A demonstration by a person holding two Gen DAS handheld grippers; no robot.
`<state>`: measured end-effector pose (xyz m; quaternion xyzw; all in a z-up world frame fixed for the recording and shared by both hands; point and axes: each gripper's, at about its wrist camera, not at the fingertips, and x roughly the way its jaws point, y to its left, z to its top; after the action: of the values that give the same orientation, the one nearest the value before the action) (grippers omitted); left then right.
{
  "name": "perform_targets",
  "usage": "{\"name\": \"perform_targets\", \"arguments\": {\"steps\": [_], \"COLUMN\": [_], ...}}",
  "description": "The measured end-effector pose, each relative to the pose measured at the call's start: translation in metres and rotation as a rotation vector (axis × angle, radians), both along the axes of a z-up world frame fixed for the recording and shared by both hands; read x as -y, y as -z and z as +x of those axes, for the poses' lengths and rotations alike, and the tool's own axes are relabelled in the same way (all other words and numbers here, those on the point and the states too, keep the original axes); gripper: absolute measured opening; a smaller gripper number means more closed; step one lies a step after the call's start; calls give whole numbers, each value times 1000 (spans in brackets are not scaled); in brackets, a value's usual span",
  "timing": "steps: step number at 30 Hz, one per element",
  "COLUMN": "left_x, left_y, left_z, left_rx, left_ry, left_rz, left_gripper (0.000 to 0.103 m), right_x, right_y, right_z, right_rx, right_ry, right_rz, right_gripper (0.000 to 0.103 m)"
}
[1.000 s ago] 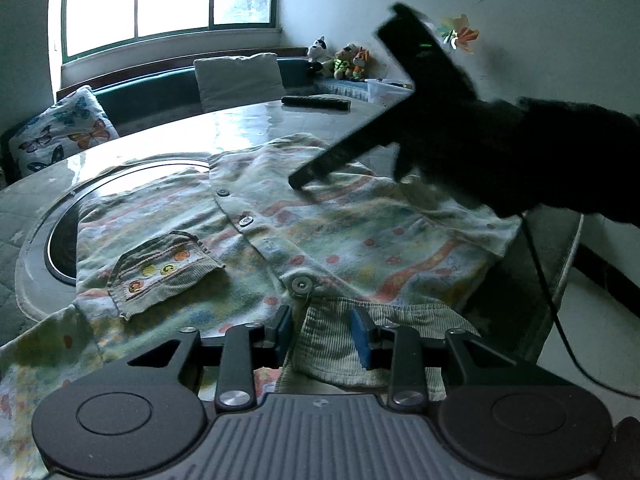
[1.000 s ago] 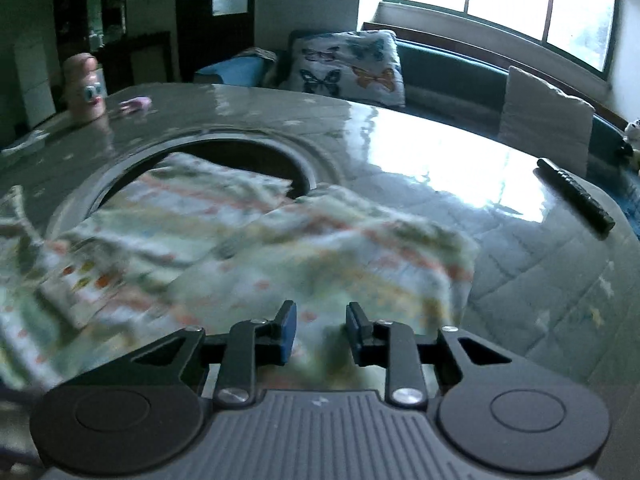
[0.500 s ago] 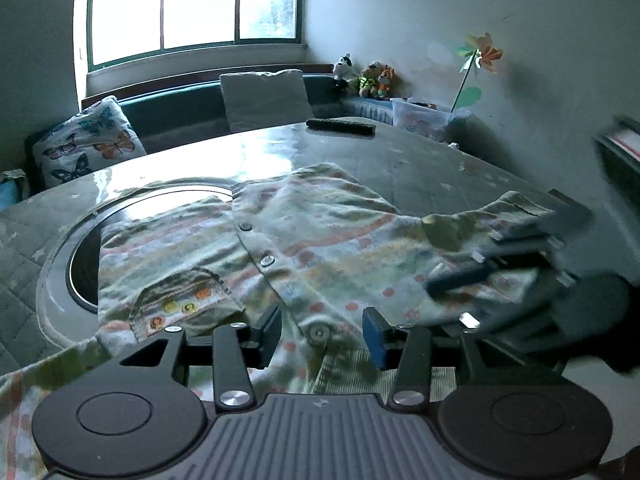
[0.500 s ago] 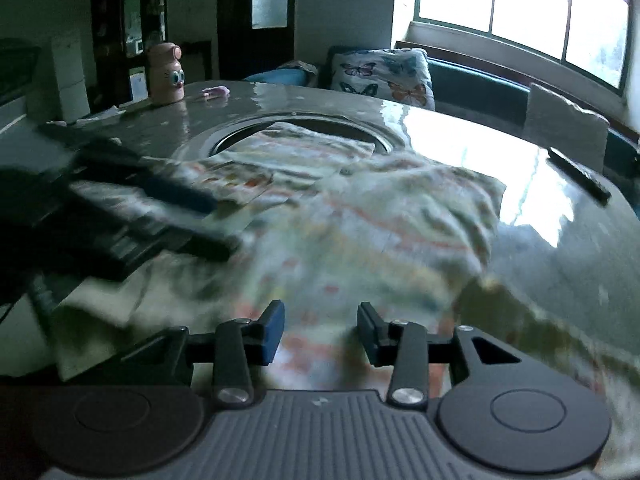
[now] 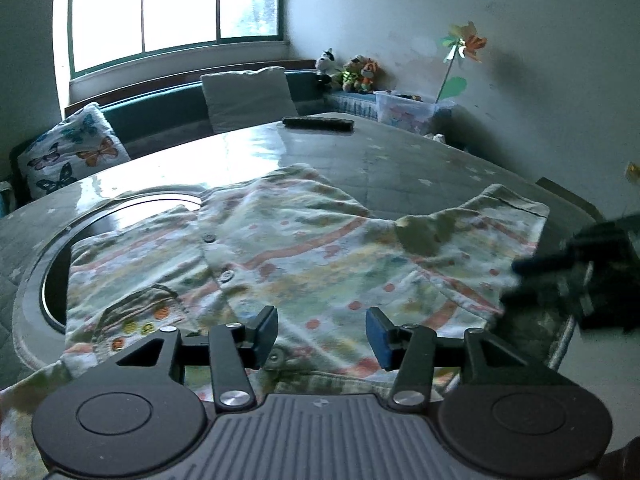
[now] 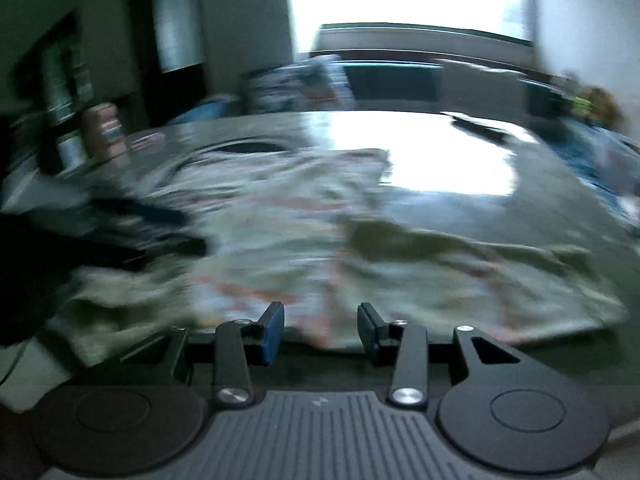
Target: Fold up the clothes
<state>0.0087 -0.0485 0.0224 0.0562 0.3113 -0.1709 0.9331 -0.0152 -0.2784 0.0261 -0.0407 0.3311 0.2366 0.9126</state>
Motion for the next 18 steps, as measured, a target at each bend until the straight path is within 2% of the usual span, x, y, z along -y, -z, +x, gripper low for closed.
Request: {"name": "perform_targets", "arguments": {"steps": [3,7,13,18], "left_x": [6,11,19,26], "left_y": [0,1,2,2], "left_z": [0,1,4,7], "left_rx": [0,-5,-14,-17], "left_ry": [11,17,28,42], "left_rz": [2,6,19,30], "left_gripper": [53,54,54,56], "right_x": [31,70,108,125], "right_y": [0,7,17,21], "right_z": [16,39,60,70], "right_rx": [13,45,76,75], "right_ry": [173,346,483,539], "right_rz": [-11,-66,-106,-125], "right_gripper": [41,41,41,41]}}
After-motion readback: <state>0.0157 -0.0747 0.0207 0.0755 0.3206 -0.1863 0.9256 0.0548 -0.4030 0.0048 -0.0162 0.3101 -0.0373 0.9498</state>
